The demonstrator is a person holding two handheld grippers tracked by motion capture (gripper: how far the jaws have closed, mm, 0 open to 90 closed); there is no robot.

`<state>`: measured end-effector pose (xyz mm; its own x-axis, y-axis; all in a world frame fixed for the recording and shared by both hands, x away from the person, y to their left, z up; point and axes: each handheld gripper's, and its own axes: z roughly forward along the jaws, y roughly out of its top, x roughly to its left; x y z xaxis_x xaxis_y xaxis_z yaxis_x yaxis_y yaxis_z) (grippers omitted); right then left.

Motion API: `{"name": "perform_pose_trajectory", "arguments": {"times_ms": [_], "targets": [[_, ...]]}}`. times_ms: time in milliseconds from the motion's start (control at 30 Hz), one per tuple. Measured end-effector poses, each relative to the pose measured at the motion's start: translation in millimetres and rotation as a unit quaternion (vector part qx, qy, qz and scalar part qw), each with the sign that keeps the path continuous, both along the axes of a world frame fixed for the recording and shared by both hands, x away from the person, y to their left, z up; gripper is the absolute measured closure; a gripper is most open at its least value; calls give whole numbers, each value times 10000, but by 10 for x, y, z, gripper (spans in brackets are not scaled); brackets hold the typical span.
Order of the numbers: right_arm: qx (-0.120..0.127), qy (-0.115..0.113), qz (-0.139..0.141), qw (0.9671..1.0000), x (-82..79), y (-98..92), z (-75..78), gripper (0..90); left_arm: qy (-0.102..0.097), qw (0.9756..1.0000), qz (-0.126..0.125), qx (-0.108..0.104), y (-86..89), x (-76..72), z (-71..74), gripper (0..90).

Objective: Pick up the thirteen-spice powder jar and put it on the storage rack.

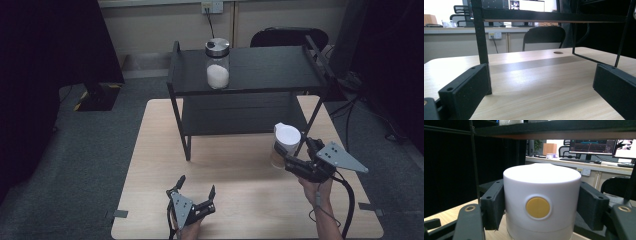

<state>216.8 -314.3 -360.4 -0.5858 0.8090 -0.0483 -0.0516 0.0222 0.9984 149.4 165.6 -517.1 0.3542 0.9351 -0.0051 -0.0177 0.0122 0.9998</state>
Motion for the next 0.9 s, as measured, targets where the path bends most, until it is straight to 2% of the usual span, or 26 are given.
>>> {"name": "perform_pose_trajectory", "arguments": {"times_ms": [167, 233, 333, 433, 500, 733, 900], "targets": [[-4, -43, 50, 10000, 40, 24, 107, 304, -1, 10000, 0, -1, 0, 0, 0, 0], [-20, -124, 51, 9999, 52, 31, 169, 304, 1, 10000, 0, 0, 0, 0, 1, 1], [-9, -137, 66, 9999, 67, 26, 216, 304, 0, 10000, 0, 0, 0, 0, 0, 0], [-29, -155, 104, 9998, 109, 21, 357, 304, 0, 10000, 0, -1, 0, 0, 0, 1], [-28, -153, 113, 9998, 117, 22, 383, 304, 1, 10000, 0, 0, 0, 0, 0, 0], [-25, -180, 106, 9998, 187, 36, 616, 304, -1, 10000, -1, -1, 0, 0, 0, 0], [-14, -189, 117, 9998, 225, 34, 710, 304, 0, 10000, 0, -1, 0, 0, 0, 0]]}}
